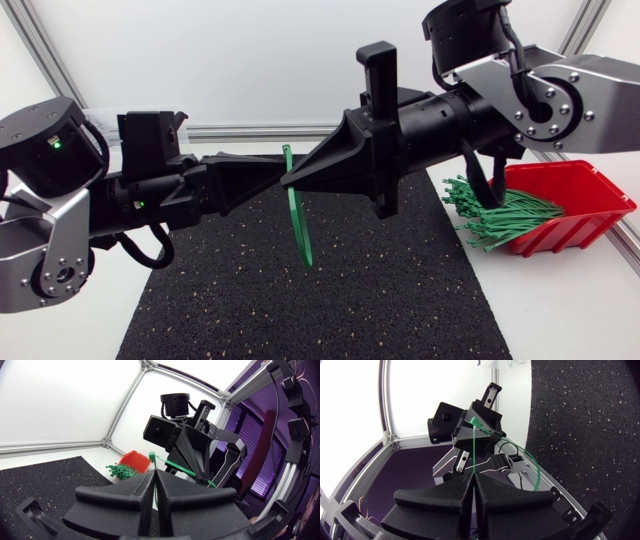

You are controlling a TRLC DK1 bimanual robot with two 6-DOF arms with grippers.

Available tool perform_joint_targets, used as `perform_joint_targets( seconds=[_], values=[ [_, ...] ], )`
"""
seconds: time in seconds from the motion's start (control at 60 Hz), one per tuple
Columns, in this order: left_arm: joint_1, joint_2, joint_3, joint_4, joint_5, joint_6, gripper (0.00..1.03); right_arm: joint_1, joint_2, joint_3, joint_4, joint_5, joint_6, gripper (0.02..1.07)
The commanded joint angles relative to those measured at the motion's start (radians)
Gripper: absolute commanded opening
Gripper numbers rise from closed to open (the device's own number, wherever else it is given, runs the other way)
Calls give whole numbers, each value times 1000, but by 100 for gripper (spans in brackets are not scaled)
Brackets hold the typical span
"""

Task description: Take a green cable tie from the red box, thread the tail through the head to close it, then place it in the transparent bin on the left.

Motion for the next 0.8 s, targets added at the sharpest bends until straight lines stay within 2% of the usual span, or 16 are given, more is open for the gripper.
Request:
perform_joint_targets(
  seconds=[0.0,0.783],
  values=[
    [-12,-22,-3,10,-5,-24,4,-8,12,-29,-7,-1,12,8],
    [-7,5,12,10,-5,-21,4,0,9,-37,-1,1,10,8]
  ],
)
